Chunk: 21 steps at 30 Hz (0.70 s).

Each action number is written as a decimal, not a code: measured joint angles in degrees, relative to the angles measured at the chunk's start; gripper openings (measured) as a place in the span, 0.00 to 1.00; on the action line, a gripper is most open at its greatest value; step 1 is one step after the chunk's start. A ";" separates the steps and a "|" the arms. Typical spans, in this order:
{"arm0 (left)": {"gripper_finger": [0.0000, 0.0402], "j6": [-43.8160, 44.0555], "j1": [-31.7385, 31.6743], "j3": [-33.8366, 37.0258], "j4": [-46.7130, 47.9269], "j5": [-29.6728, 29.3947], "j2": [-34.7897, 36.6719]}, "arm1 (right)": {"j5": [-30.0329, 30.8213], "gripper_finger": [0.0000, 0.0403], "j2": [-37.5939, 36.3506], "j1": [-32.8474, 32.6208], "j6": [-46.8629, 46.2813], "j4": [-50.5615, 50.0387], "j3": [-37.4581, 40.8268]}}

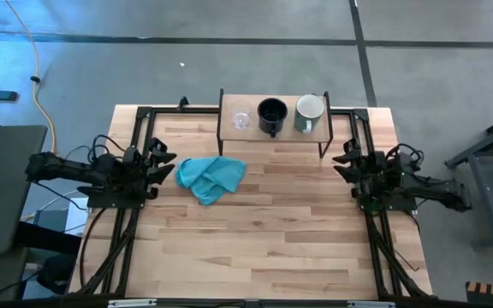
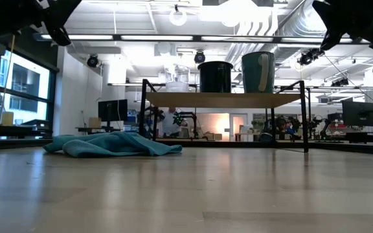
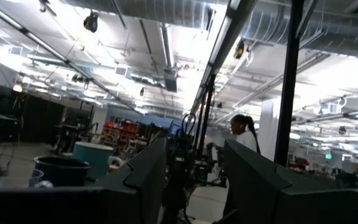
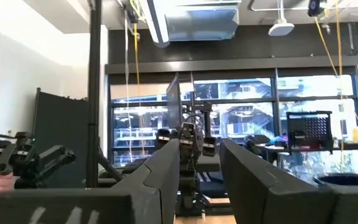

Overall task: Stack small to large cups/mugs on shelf
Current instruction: Return to Home Position

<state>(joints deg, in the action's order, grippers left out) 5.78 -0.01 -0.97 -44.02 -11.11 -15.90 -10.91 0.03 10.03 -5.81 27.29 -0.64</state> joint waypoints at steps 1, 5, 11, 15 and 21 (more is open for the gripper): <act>0.38 -0.04 0.00 0.40 -0.93 0.04 0.00 | -0.54 0.27 0.02 0.81 -0.60 -0.13 0.00; 0.38 -0.58 0.00 0.46 -1.73 0.18 -0.80 | -3.41 0.27 0.04 3.84 -2.21 0.21 0.00; 0.38 -2.48 0.00 0.46 -3.82 0.17 -1.66 | -6.66 0.27 0.05 7.17 -3.77 0.19 0.00; 0.38 -3.99 0.00 0.46 -4.49 0.17 -1.14 | -8.96 0.27 0.06 8.50 -4.71 0.17 0.02; 0.38 -5.09 0.00 0.46 -4.13 0.17 -0.63 | -9.23 0.27 0.07 9.23 -4.74 0.38 0.02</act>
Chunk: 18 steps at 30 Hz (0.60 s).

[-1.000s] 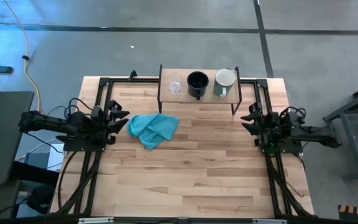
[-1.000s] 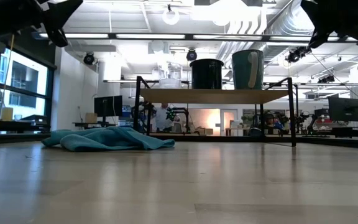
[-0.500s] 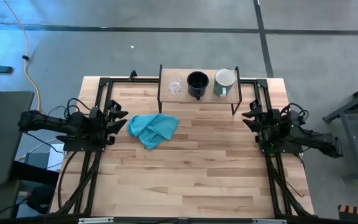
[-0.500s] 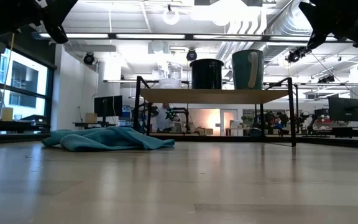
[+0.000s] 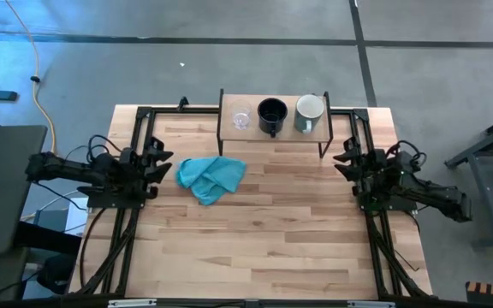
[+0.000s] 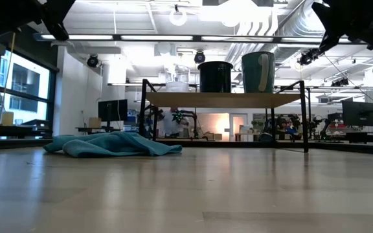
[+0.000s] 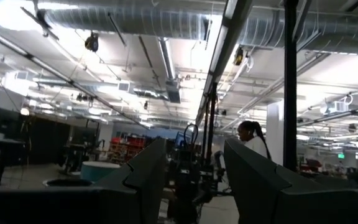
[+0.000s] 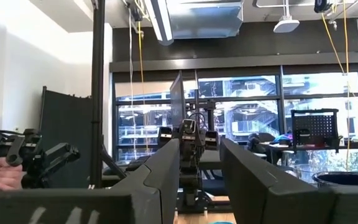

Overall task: Stack small to large cups/mugs on shelf
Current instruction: Return to Home Position

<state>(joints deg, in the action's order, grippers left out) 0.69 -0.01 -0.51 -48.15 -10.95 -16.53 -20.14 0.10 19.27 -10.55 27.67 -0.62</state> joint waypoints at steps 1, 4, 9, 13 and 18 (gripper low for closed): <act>0.38 -0.54 0.00 0.00 -0.15 -0.01 0.35 | 0.00 0.27 0.00 0.00 0.08 0.22 0.00; 0.38 -2.08 0.00 0.00 -0.03 -0.14 2.13 | 0.00 0.27 0.00 0.00 0.27 0.69 0.00; 0.38 -3.35 0.00 0.00 2.77 -0.21 5.89 | 0.00 0.27 0.00 0.00 0.05 0.74 0.00; 0.38 -3.36 0.00 0.00 5.98 -0.12 8.97 | 0.00 0.27 0.00 0.00 0.07 0.95 0.00; 0.38 -4.92 0.00 0.00 8.05 0.01 12.63 | 0.02 0.27 0.00 0.00 0.30 1.48 0.00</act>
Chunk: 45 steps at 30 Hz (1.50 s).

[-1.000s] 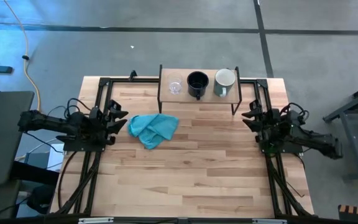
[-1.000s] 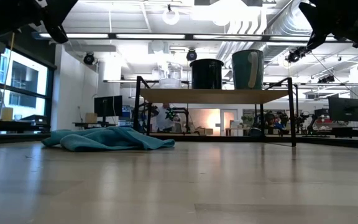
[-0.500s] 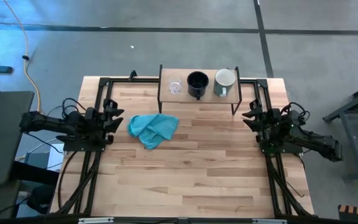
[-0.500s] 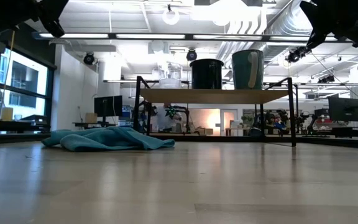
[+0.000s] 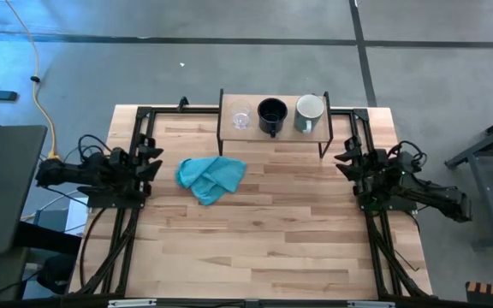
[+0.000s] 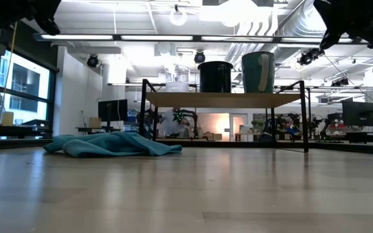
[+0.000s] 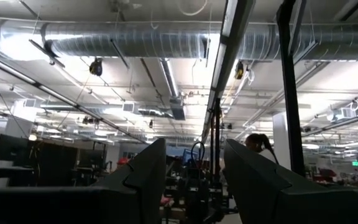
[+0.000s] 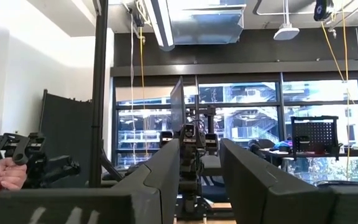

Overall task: Stack small to large cups/mugs on shelf
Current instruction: Return to Home Position

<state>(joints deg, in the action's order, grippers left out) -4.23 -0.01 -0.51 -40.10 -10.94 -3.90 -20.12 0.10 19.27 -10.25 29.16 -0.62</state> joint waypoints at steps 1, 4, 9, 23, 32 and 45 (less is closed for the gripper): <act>0.38 -0.15 0.00 0.00 0.52 0.00 0.68 | 0.01 0.27 0.00 0.00 0.05 0.25 0.00; 0.38 -0.64 0.00 0.00 2.56 0.00 2.78 | 0.03 0.27 0.00 0.00 0.23 0.36 0.00; 0.38 -2.01 0.00 -0.04 2.95 0.00 3.56 | 0.15 0.27 0.00 0.00 1.08 0.36 0.00; 0.38 -1.46 0.00 -0.04 2.63 1.97 3.56 | 0.18 0.27 0.00 0.00 -0.24 0.81 0.00; 0.38 1.81 0.00 -0.04 3.93 2.94 3.55 | -3.78 0.27 0.00 3.36 -6.61 -0.77 0.00; 0.38 3.64 0.00 -0.04 4.16 2.82 3.54 | -2.60 0.27 0.24 -0.99 -4.17 -1.15 0.07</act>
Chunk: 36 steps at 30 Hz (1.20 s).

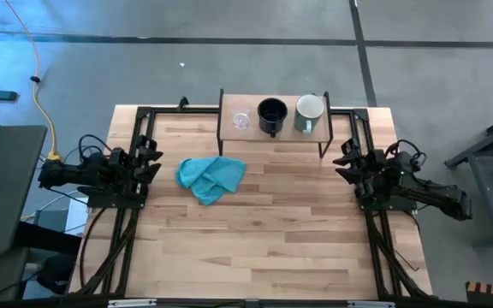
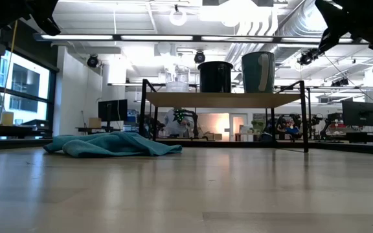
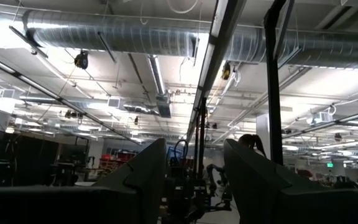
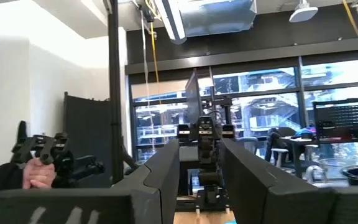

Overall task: Stack small to large cups/mugs on shelf
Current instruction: Return to Home Position

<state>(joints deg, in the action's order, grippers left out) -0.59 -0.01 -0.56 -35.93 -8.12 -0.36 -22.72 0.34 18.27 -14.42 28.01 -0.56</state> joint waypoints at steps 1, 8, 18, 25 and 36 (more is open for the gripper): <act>0.38 0.04 0.00 0.00 -0.06 0.00 0.00 | 0.19 0.27 0.04 -0.69 0.18 -0.04 0.00; 0.38 0.55 0.00 0.01 -0.34 -0.01 0.00 | 4.52 0.27 0.04 -7.02 3.13 -0.08 0.04; 0.38 1.06 0.00 0.02 -0.32 -0.02 0.00 | 10.94 0.27 0.04 -14.22 7.00 -1.33 0.07; 0.38 1.43 0.00 0.02 -0.32 0.11 0.00 | 13.54 0.27 0.04 -16.58 8.14 -2.30 0.07; 0.38 1.51 0.00 0.04 -0.01 0.61 0.00 | 16.48 0.27 0.04 -17.21 9.40 -5.00 0.09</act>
<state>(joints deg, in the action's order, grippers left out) 0.91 -0.01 -0.51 -35.94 -7.51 -0.36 -6.24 0.38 1.06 -5.01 23.01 -0.47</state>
